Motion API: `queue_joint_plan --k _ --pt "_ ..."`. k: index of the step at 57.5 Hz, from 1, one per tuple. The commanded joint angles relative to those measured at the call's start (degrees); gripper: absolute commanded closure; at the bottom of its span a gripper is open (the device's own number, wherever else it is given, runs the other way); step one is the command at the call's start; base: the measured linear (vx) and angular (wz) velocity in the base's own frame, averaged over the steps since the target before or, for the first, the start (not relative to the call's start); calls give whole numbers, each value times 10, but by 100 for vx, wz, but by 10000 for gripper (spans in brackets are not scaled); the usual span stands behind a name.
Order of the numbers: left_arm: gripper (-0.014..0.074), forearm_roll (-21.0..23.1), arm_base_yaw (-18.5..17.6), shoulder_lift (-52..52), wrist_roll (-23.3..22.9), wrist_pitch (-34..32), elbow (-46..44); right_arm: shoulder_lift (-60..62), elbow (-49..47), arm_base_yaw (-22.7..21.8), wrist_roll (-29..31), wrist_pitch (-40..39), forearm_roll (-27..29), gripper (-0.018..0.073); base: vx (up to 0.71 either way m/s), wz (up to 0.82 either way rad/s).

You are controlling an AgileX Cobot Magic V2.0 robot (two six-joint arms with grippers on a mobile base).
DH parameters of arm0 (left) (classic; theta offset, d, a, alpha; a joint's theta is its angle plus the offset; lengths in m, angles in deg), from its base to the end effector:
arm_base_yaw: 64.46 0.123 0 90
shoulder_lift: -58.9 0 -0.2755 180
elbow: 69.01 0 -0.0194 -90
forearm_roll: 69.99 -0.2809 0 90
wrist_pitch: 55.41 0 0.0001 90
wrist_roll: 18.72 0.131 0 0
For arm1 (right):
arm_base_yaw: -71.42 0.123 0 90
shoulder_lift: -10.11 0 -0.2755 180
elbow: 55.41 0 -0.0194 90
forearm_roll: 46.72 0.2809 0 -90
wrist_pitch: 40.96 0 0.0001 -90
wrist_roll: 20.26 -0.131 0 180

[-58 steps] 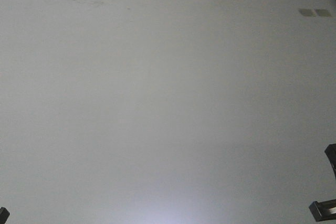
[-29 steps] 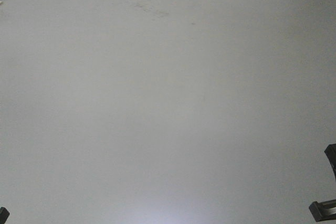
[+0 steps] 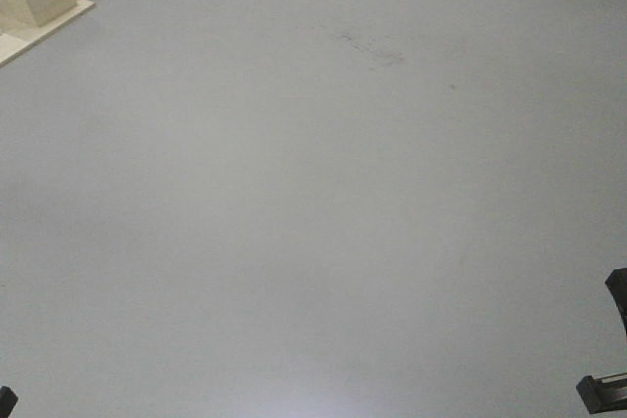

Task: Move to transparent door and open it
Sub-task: 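Turn and drive toward the white-framed glass sliding door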

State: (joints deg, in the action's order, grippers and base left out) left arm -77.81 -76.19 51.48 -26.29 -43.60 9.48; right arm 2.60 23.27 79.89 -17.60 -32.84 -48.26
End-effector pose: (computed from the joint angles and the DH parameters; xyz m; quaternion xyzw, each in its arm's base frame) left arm 0.1333 -0.0239 0.1805 0.0683 0.7494 -0.0564 0.6562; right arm 0.1351 0.0196 0.1871 -0.0795 0.7289 0.0240 0.6796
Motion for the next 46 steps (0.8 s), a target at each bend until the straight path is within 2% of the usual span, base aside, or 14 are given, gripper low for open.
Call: queue_joint_plan --k 1,46 --pt "602 -1 -3 7 -5 -45 17 8 7 -4 1 -45 0 559 53 32" --pt "602 -1 -3 7 -5 -44 17 8 7 -3 1 -45 0 559 57 36"
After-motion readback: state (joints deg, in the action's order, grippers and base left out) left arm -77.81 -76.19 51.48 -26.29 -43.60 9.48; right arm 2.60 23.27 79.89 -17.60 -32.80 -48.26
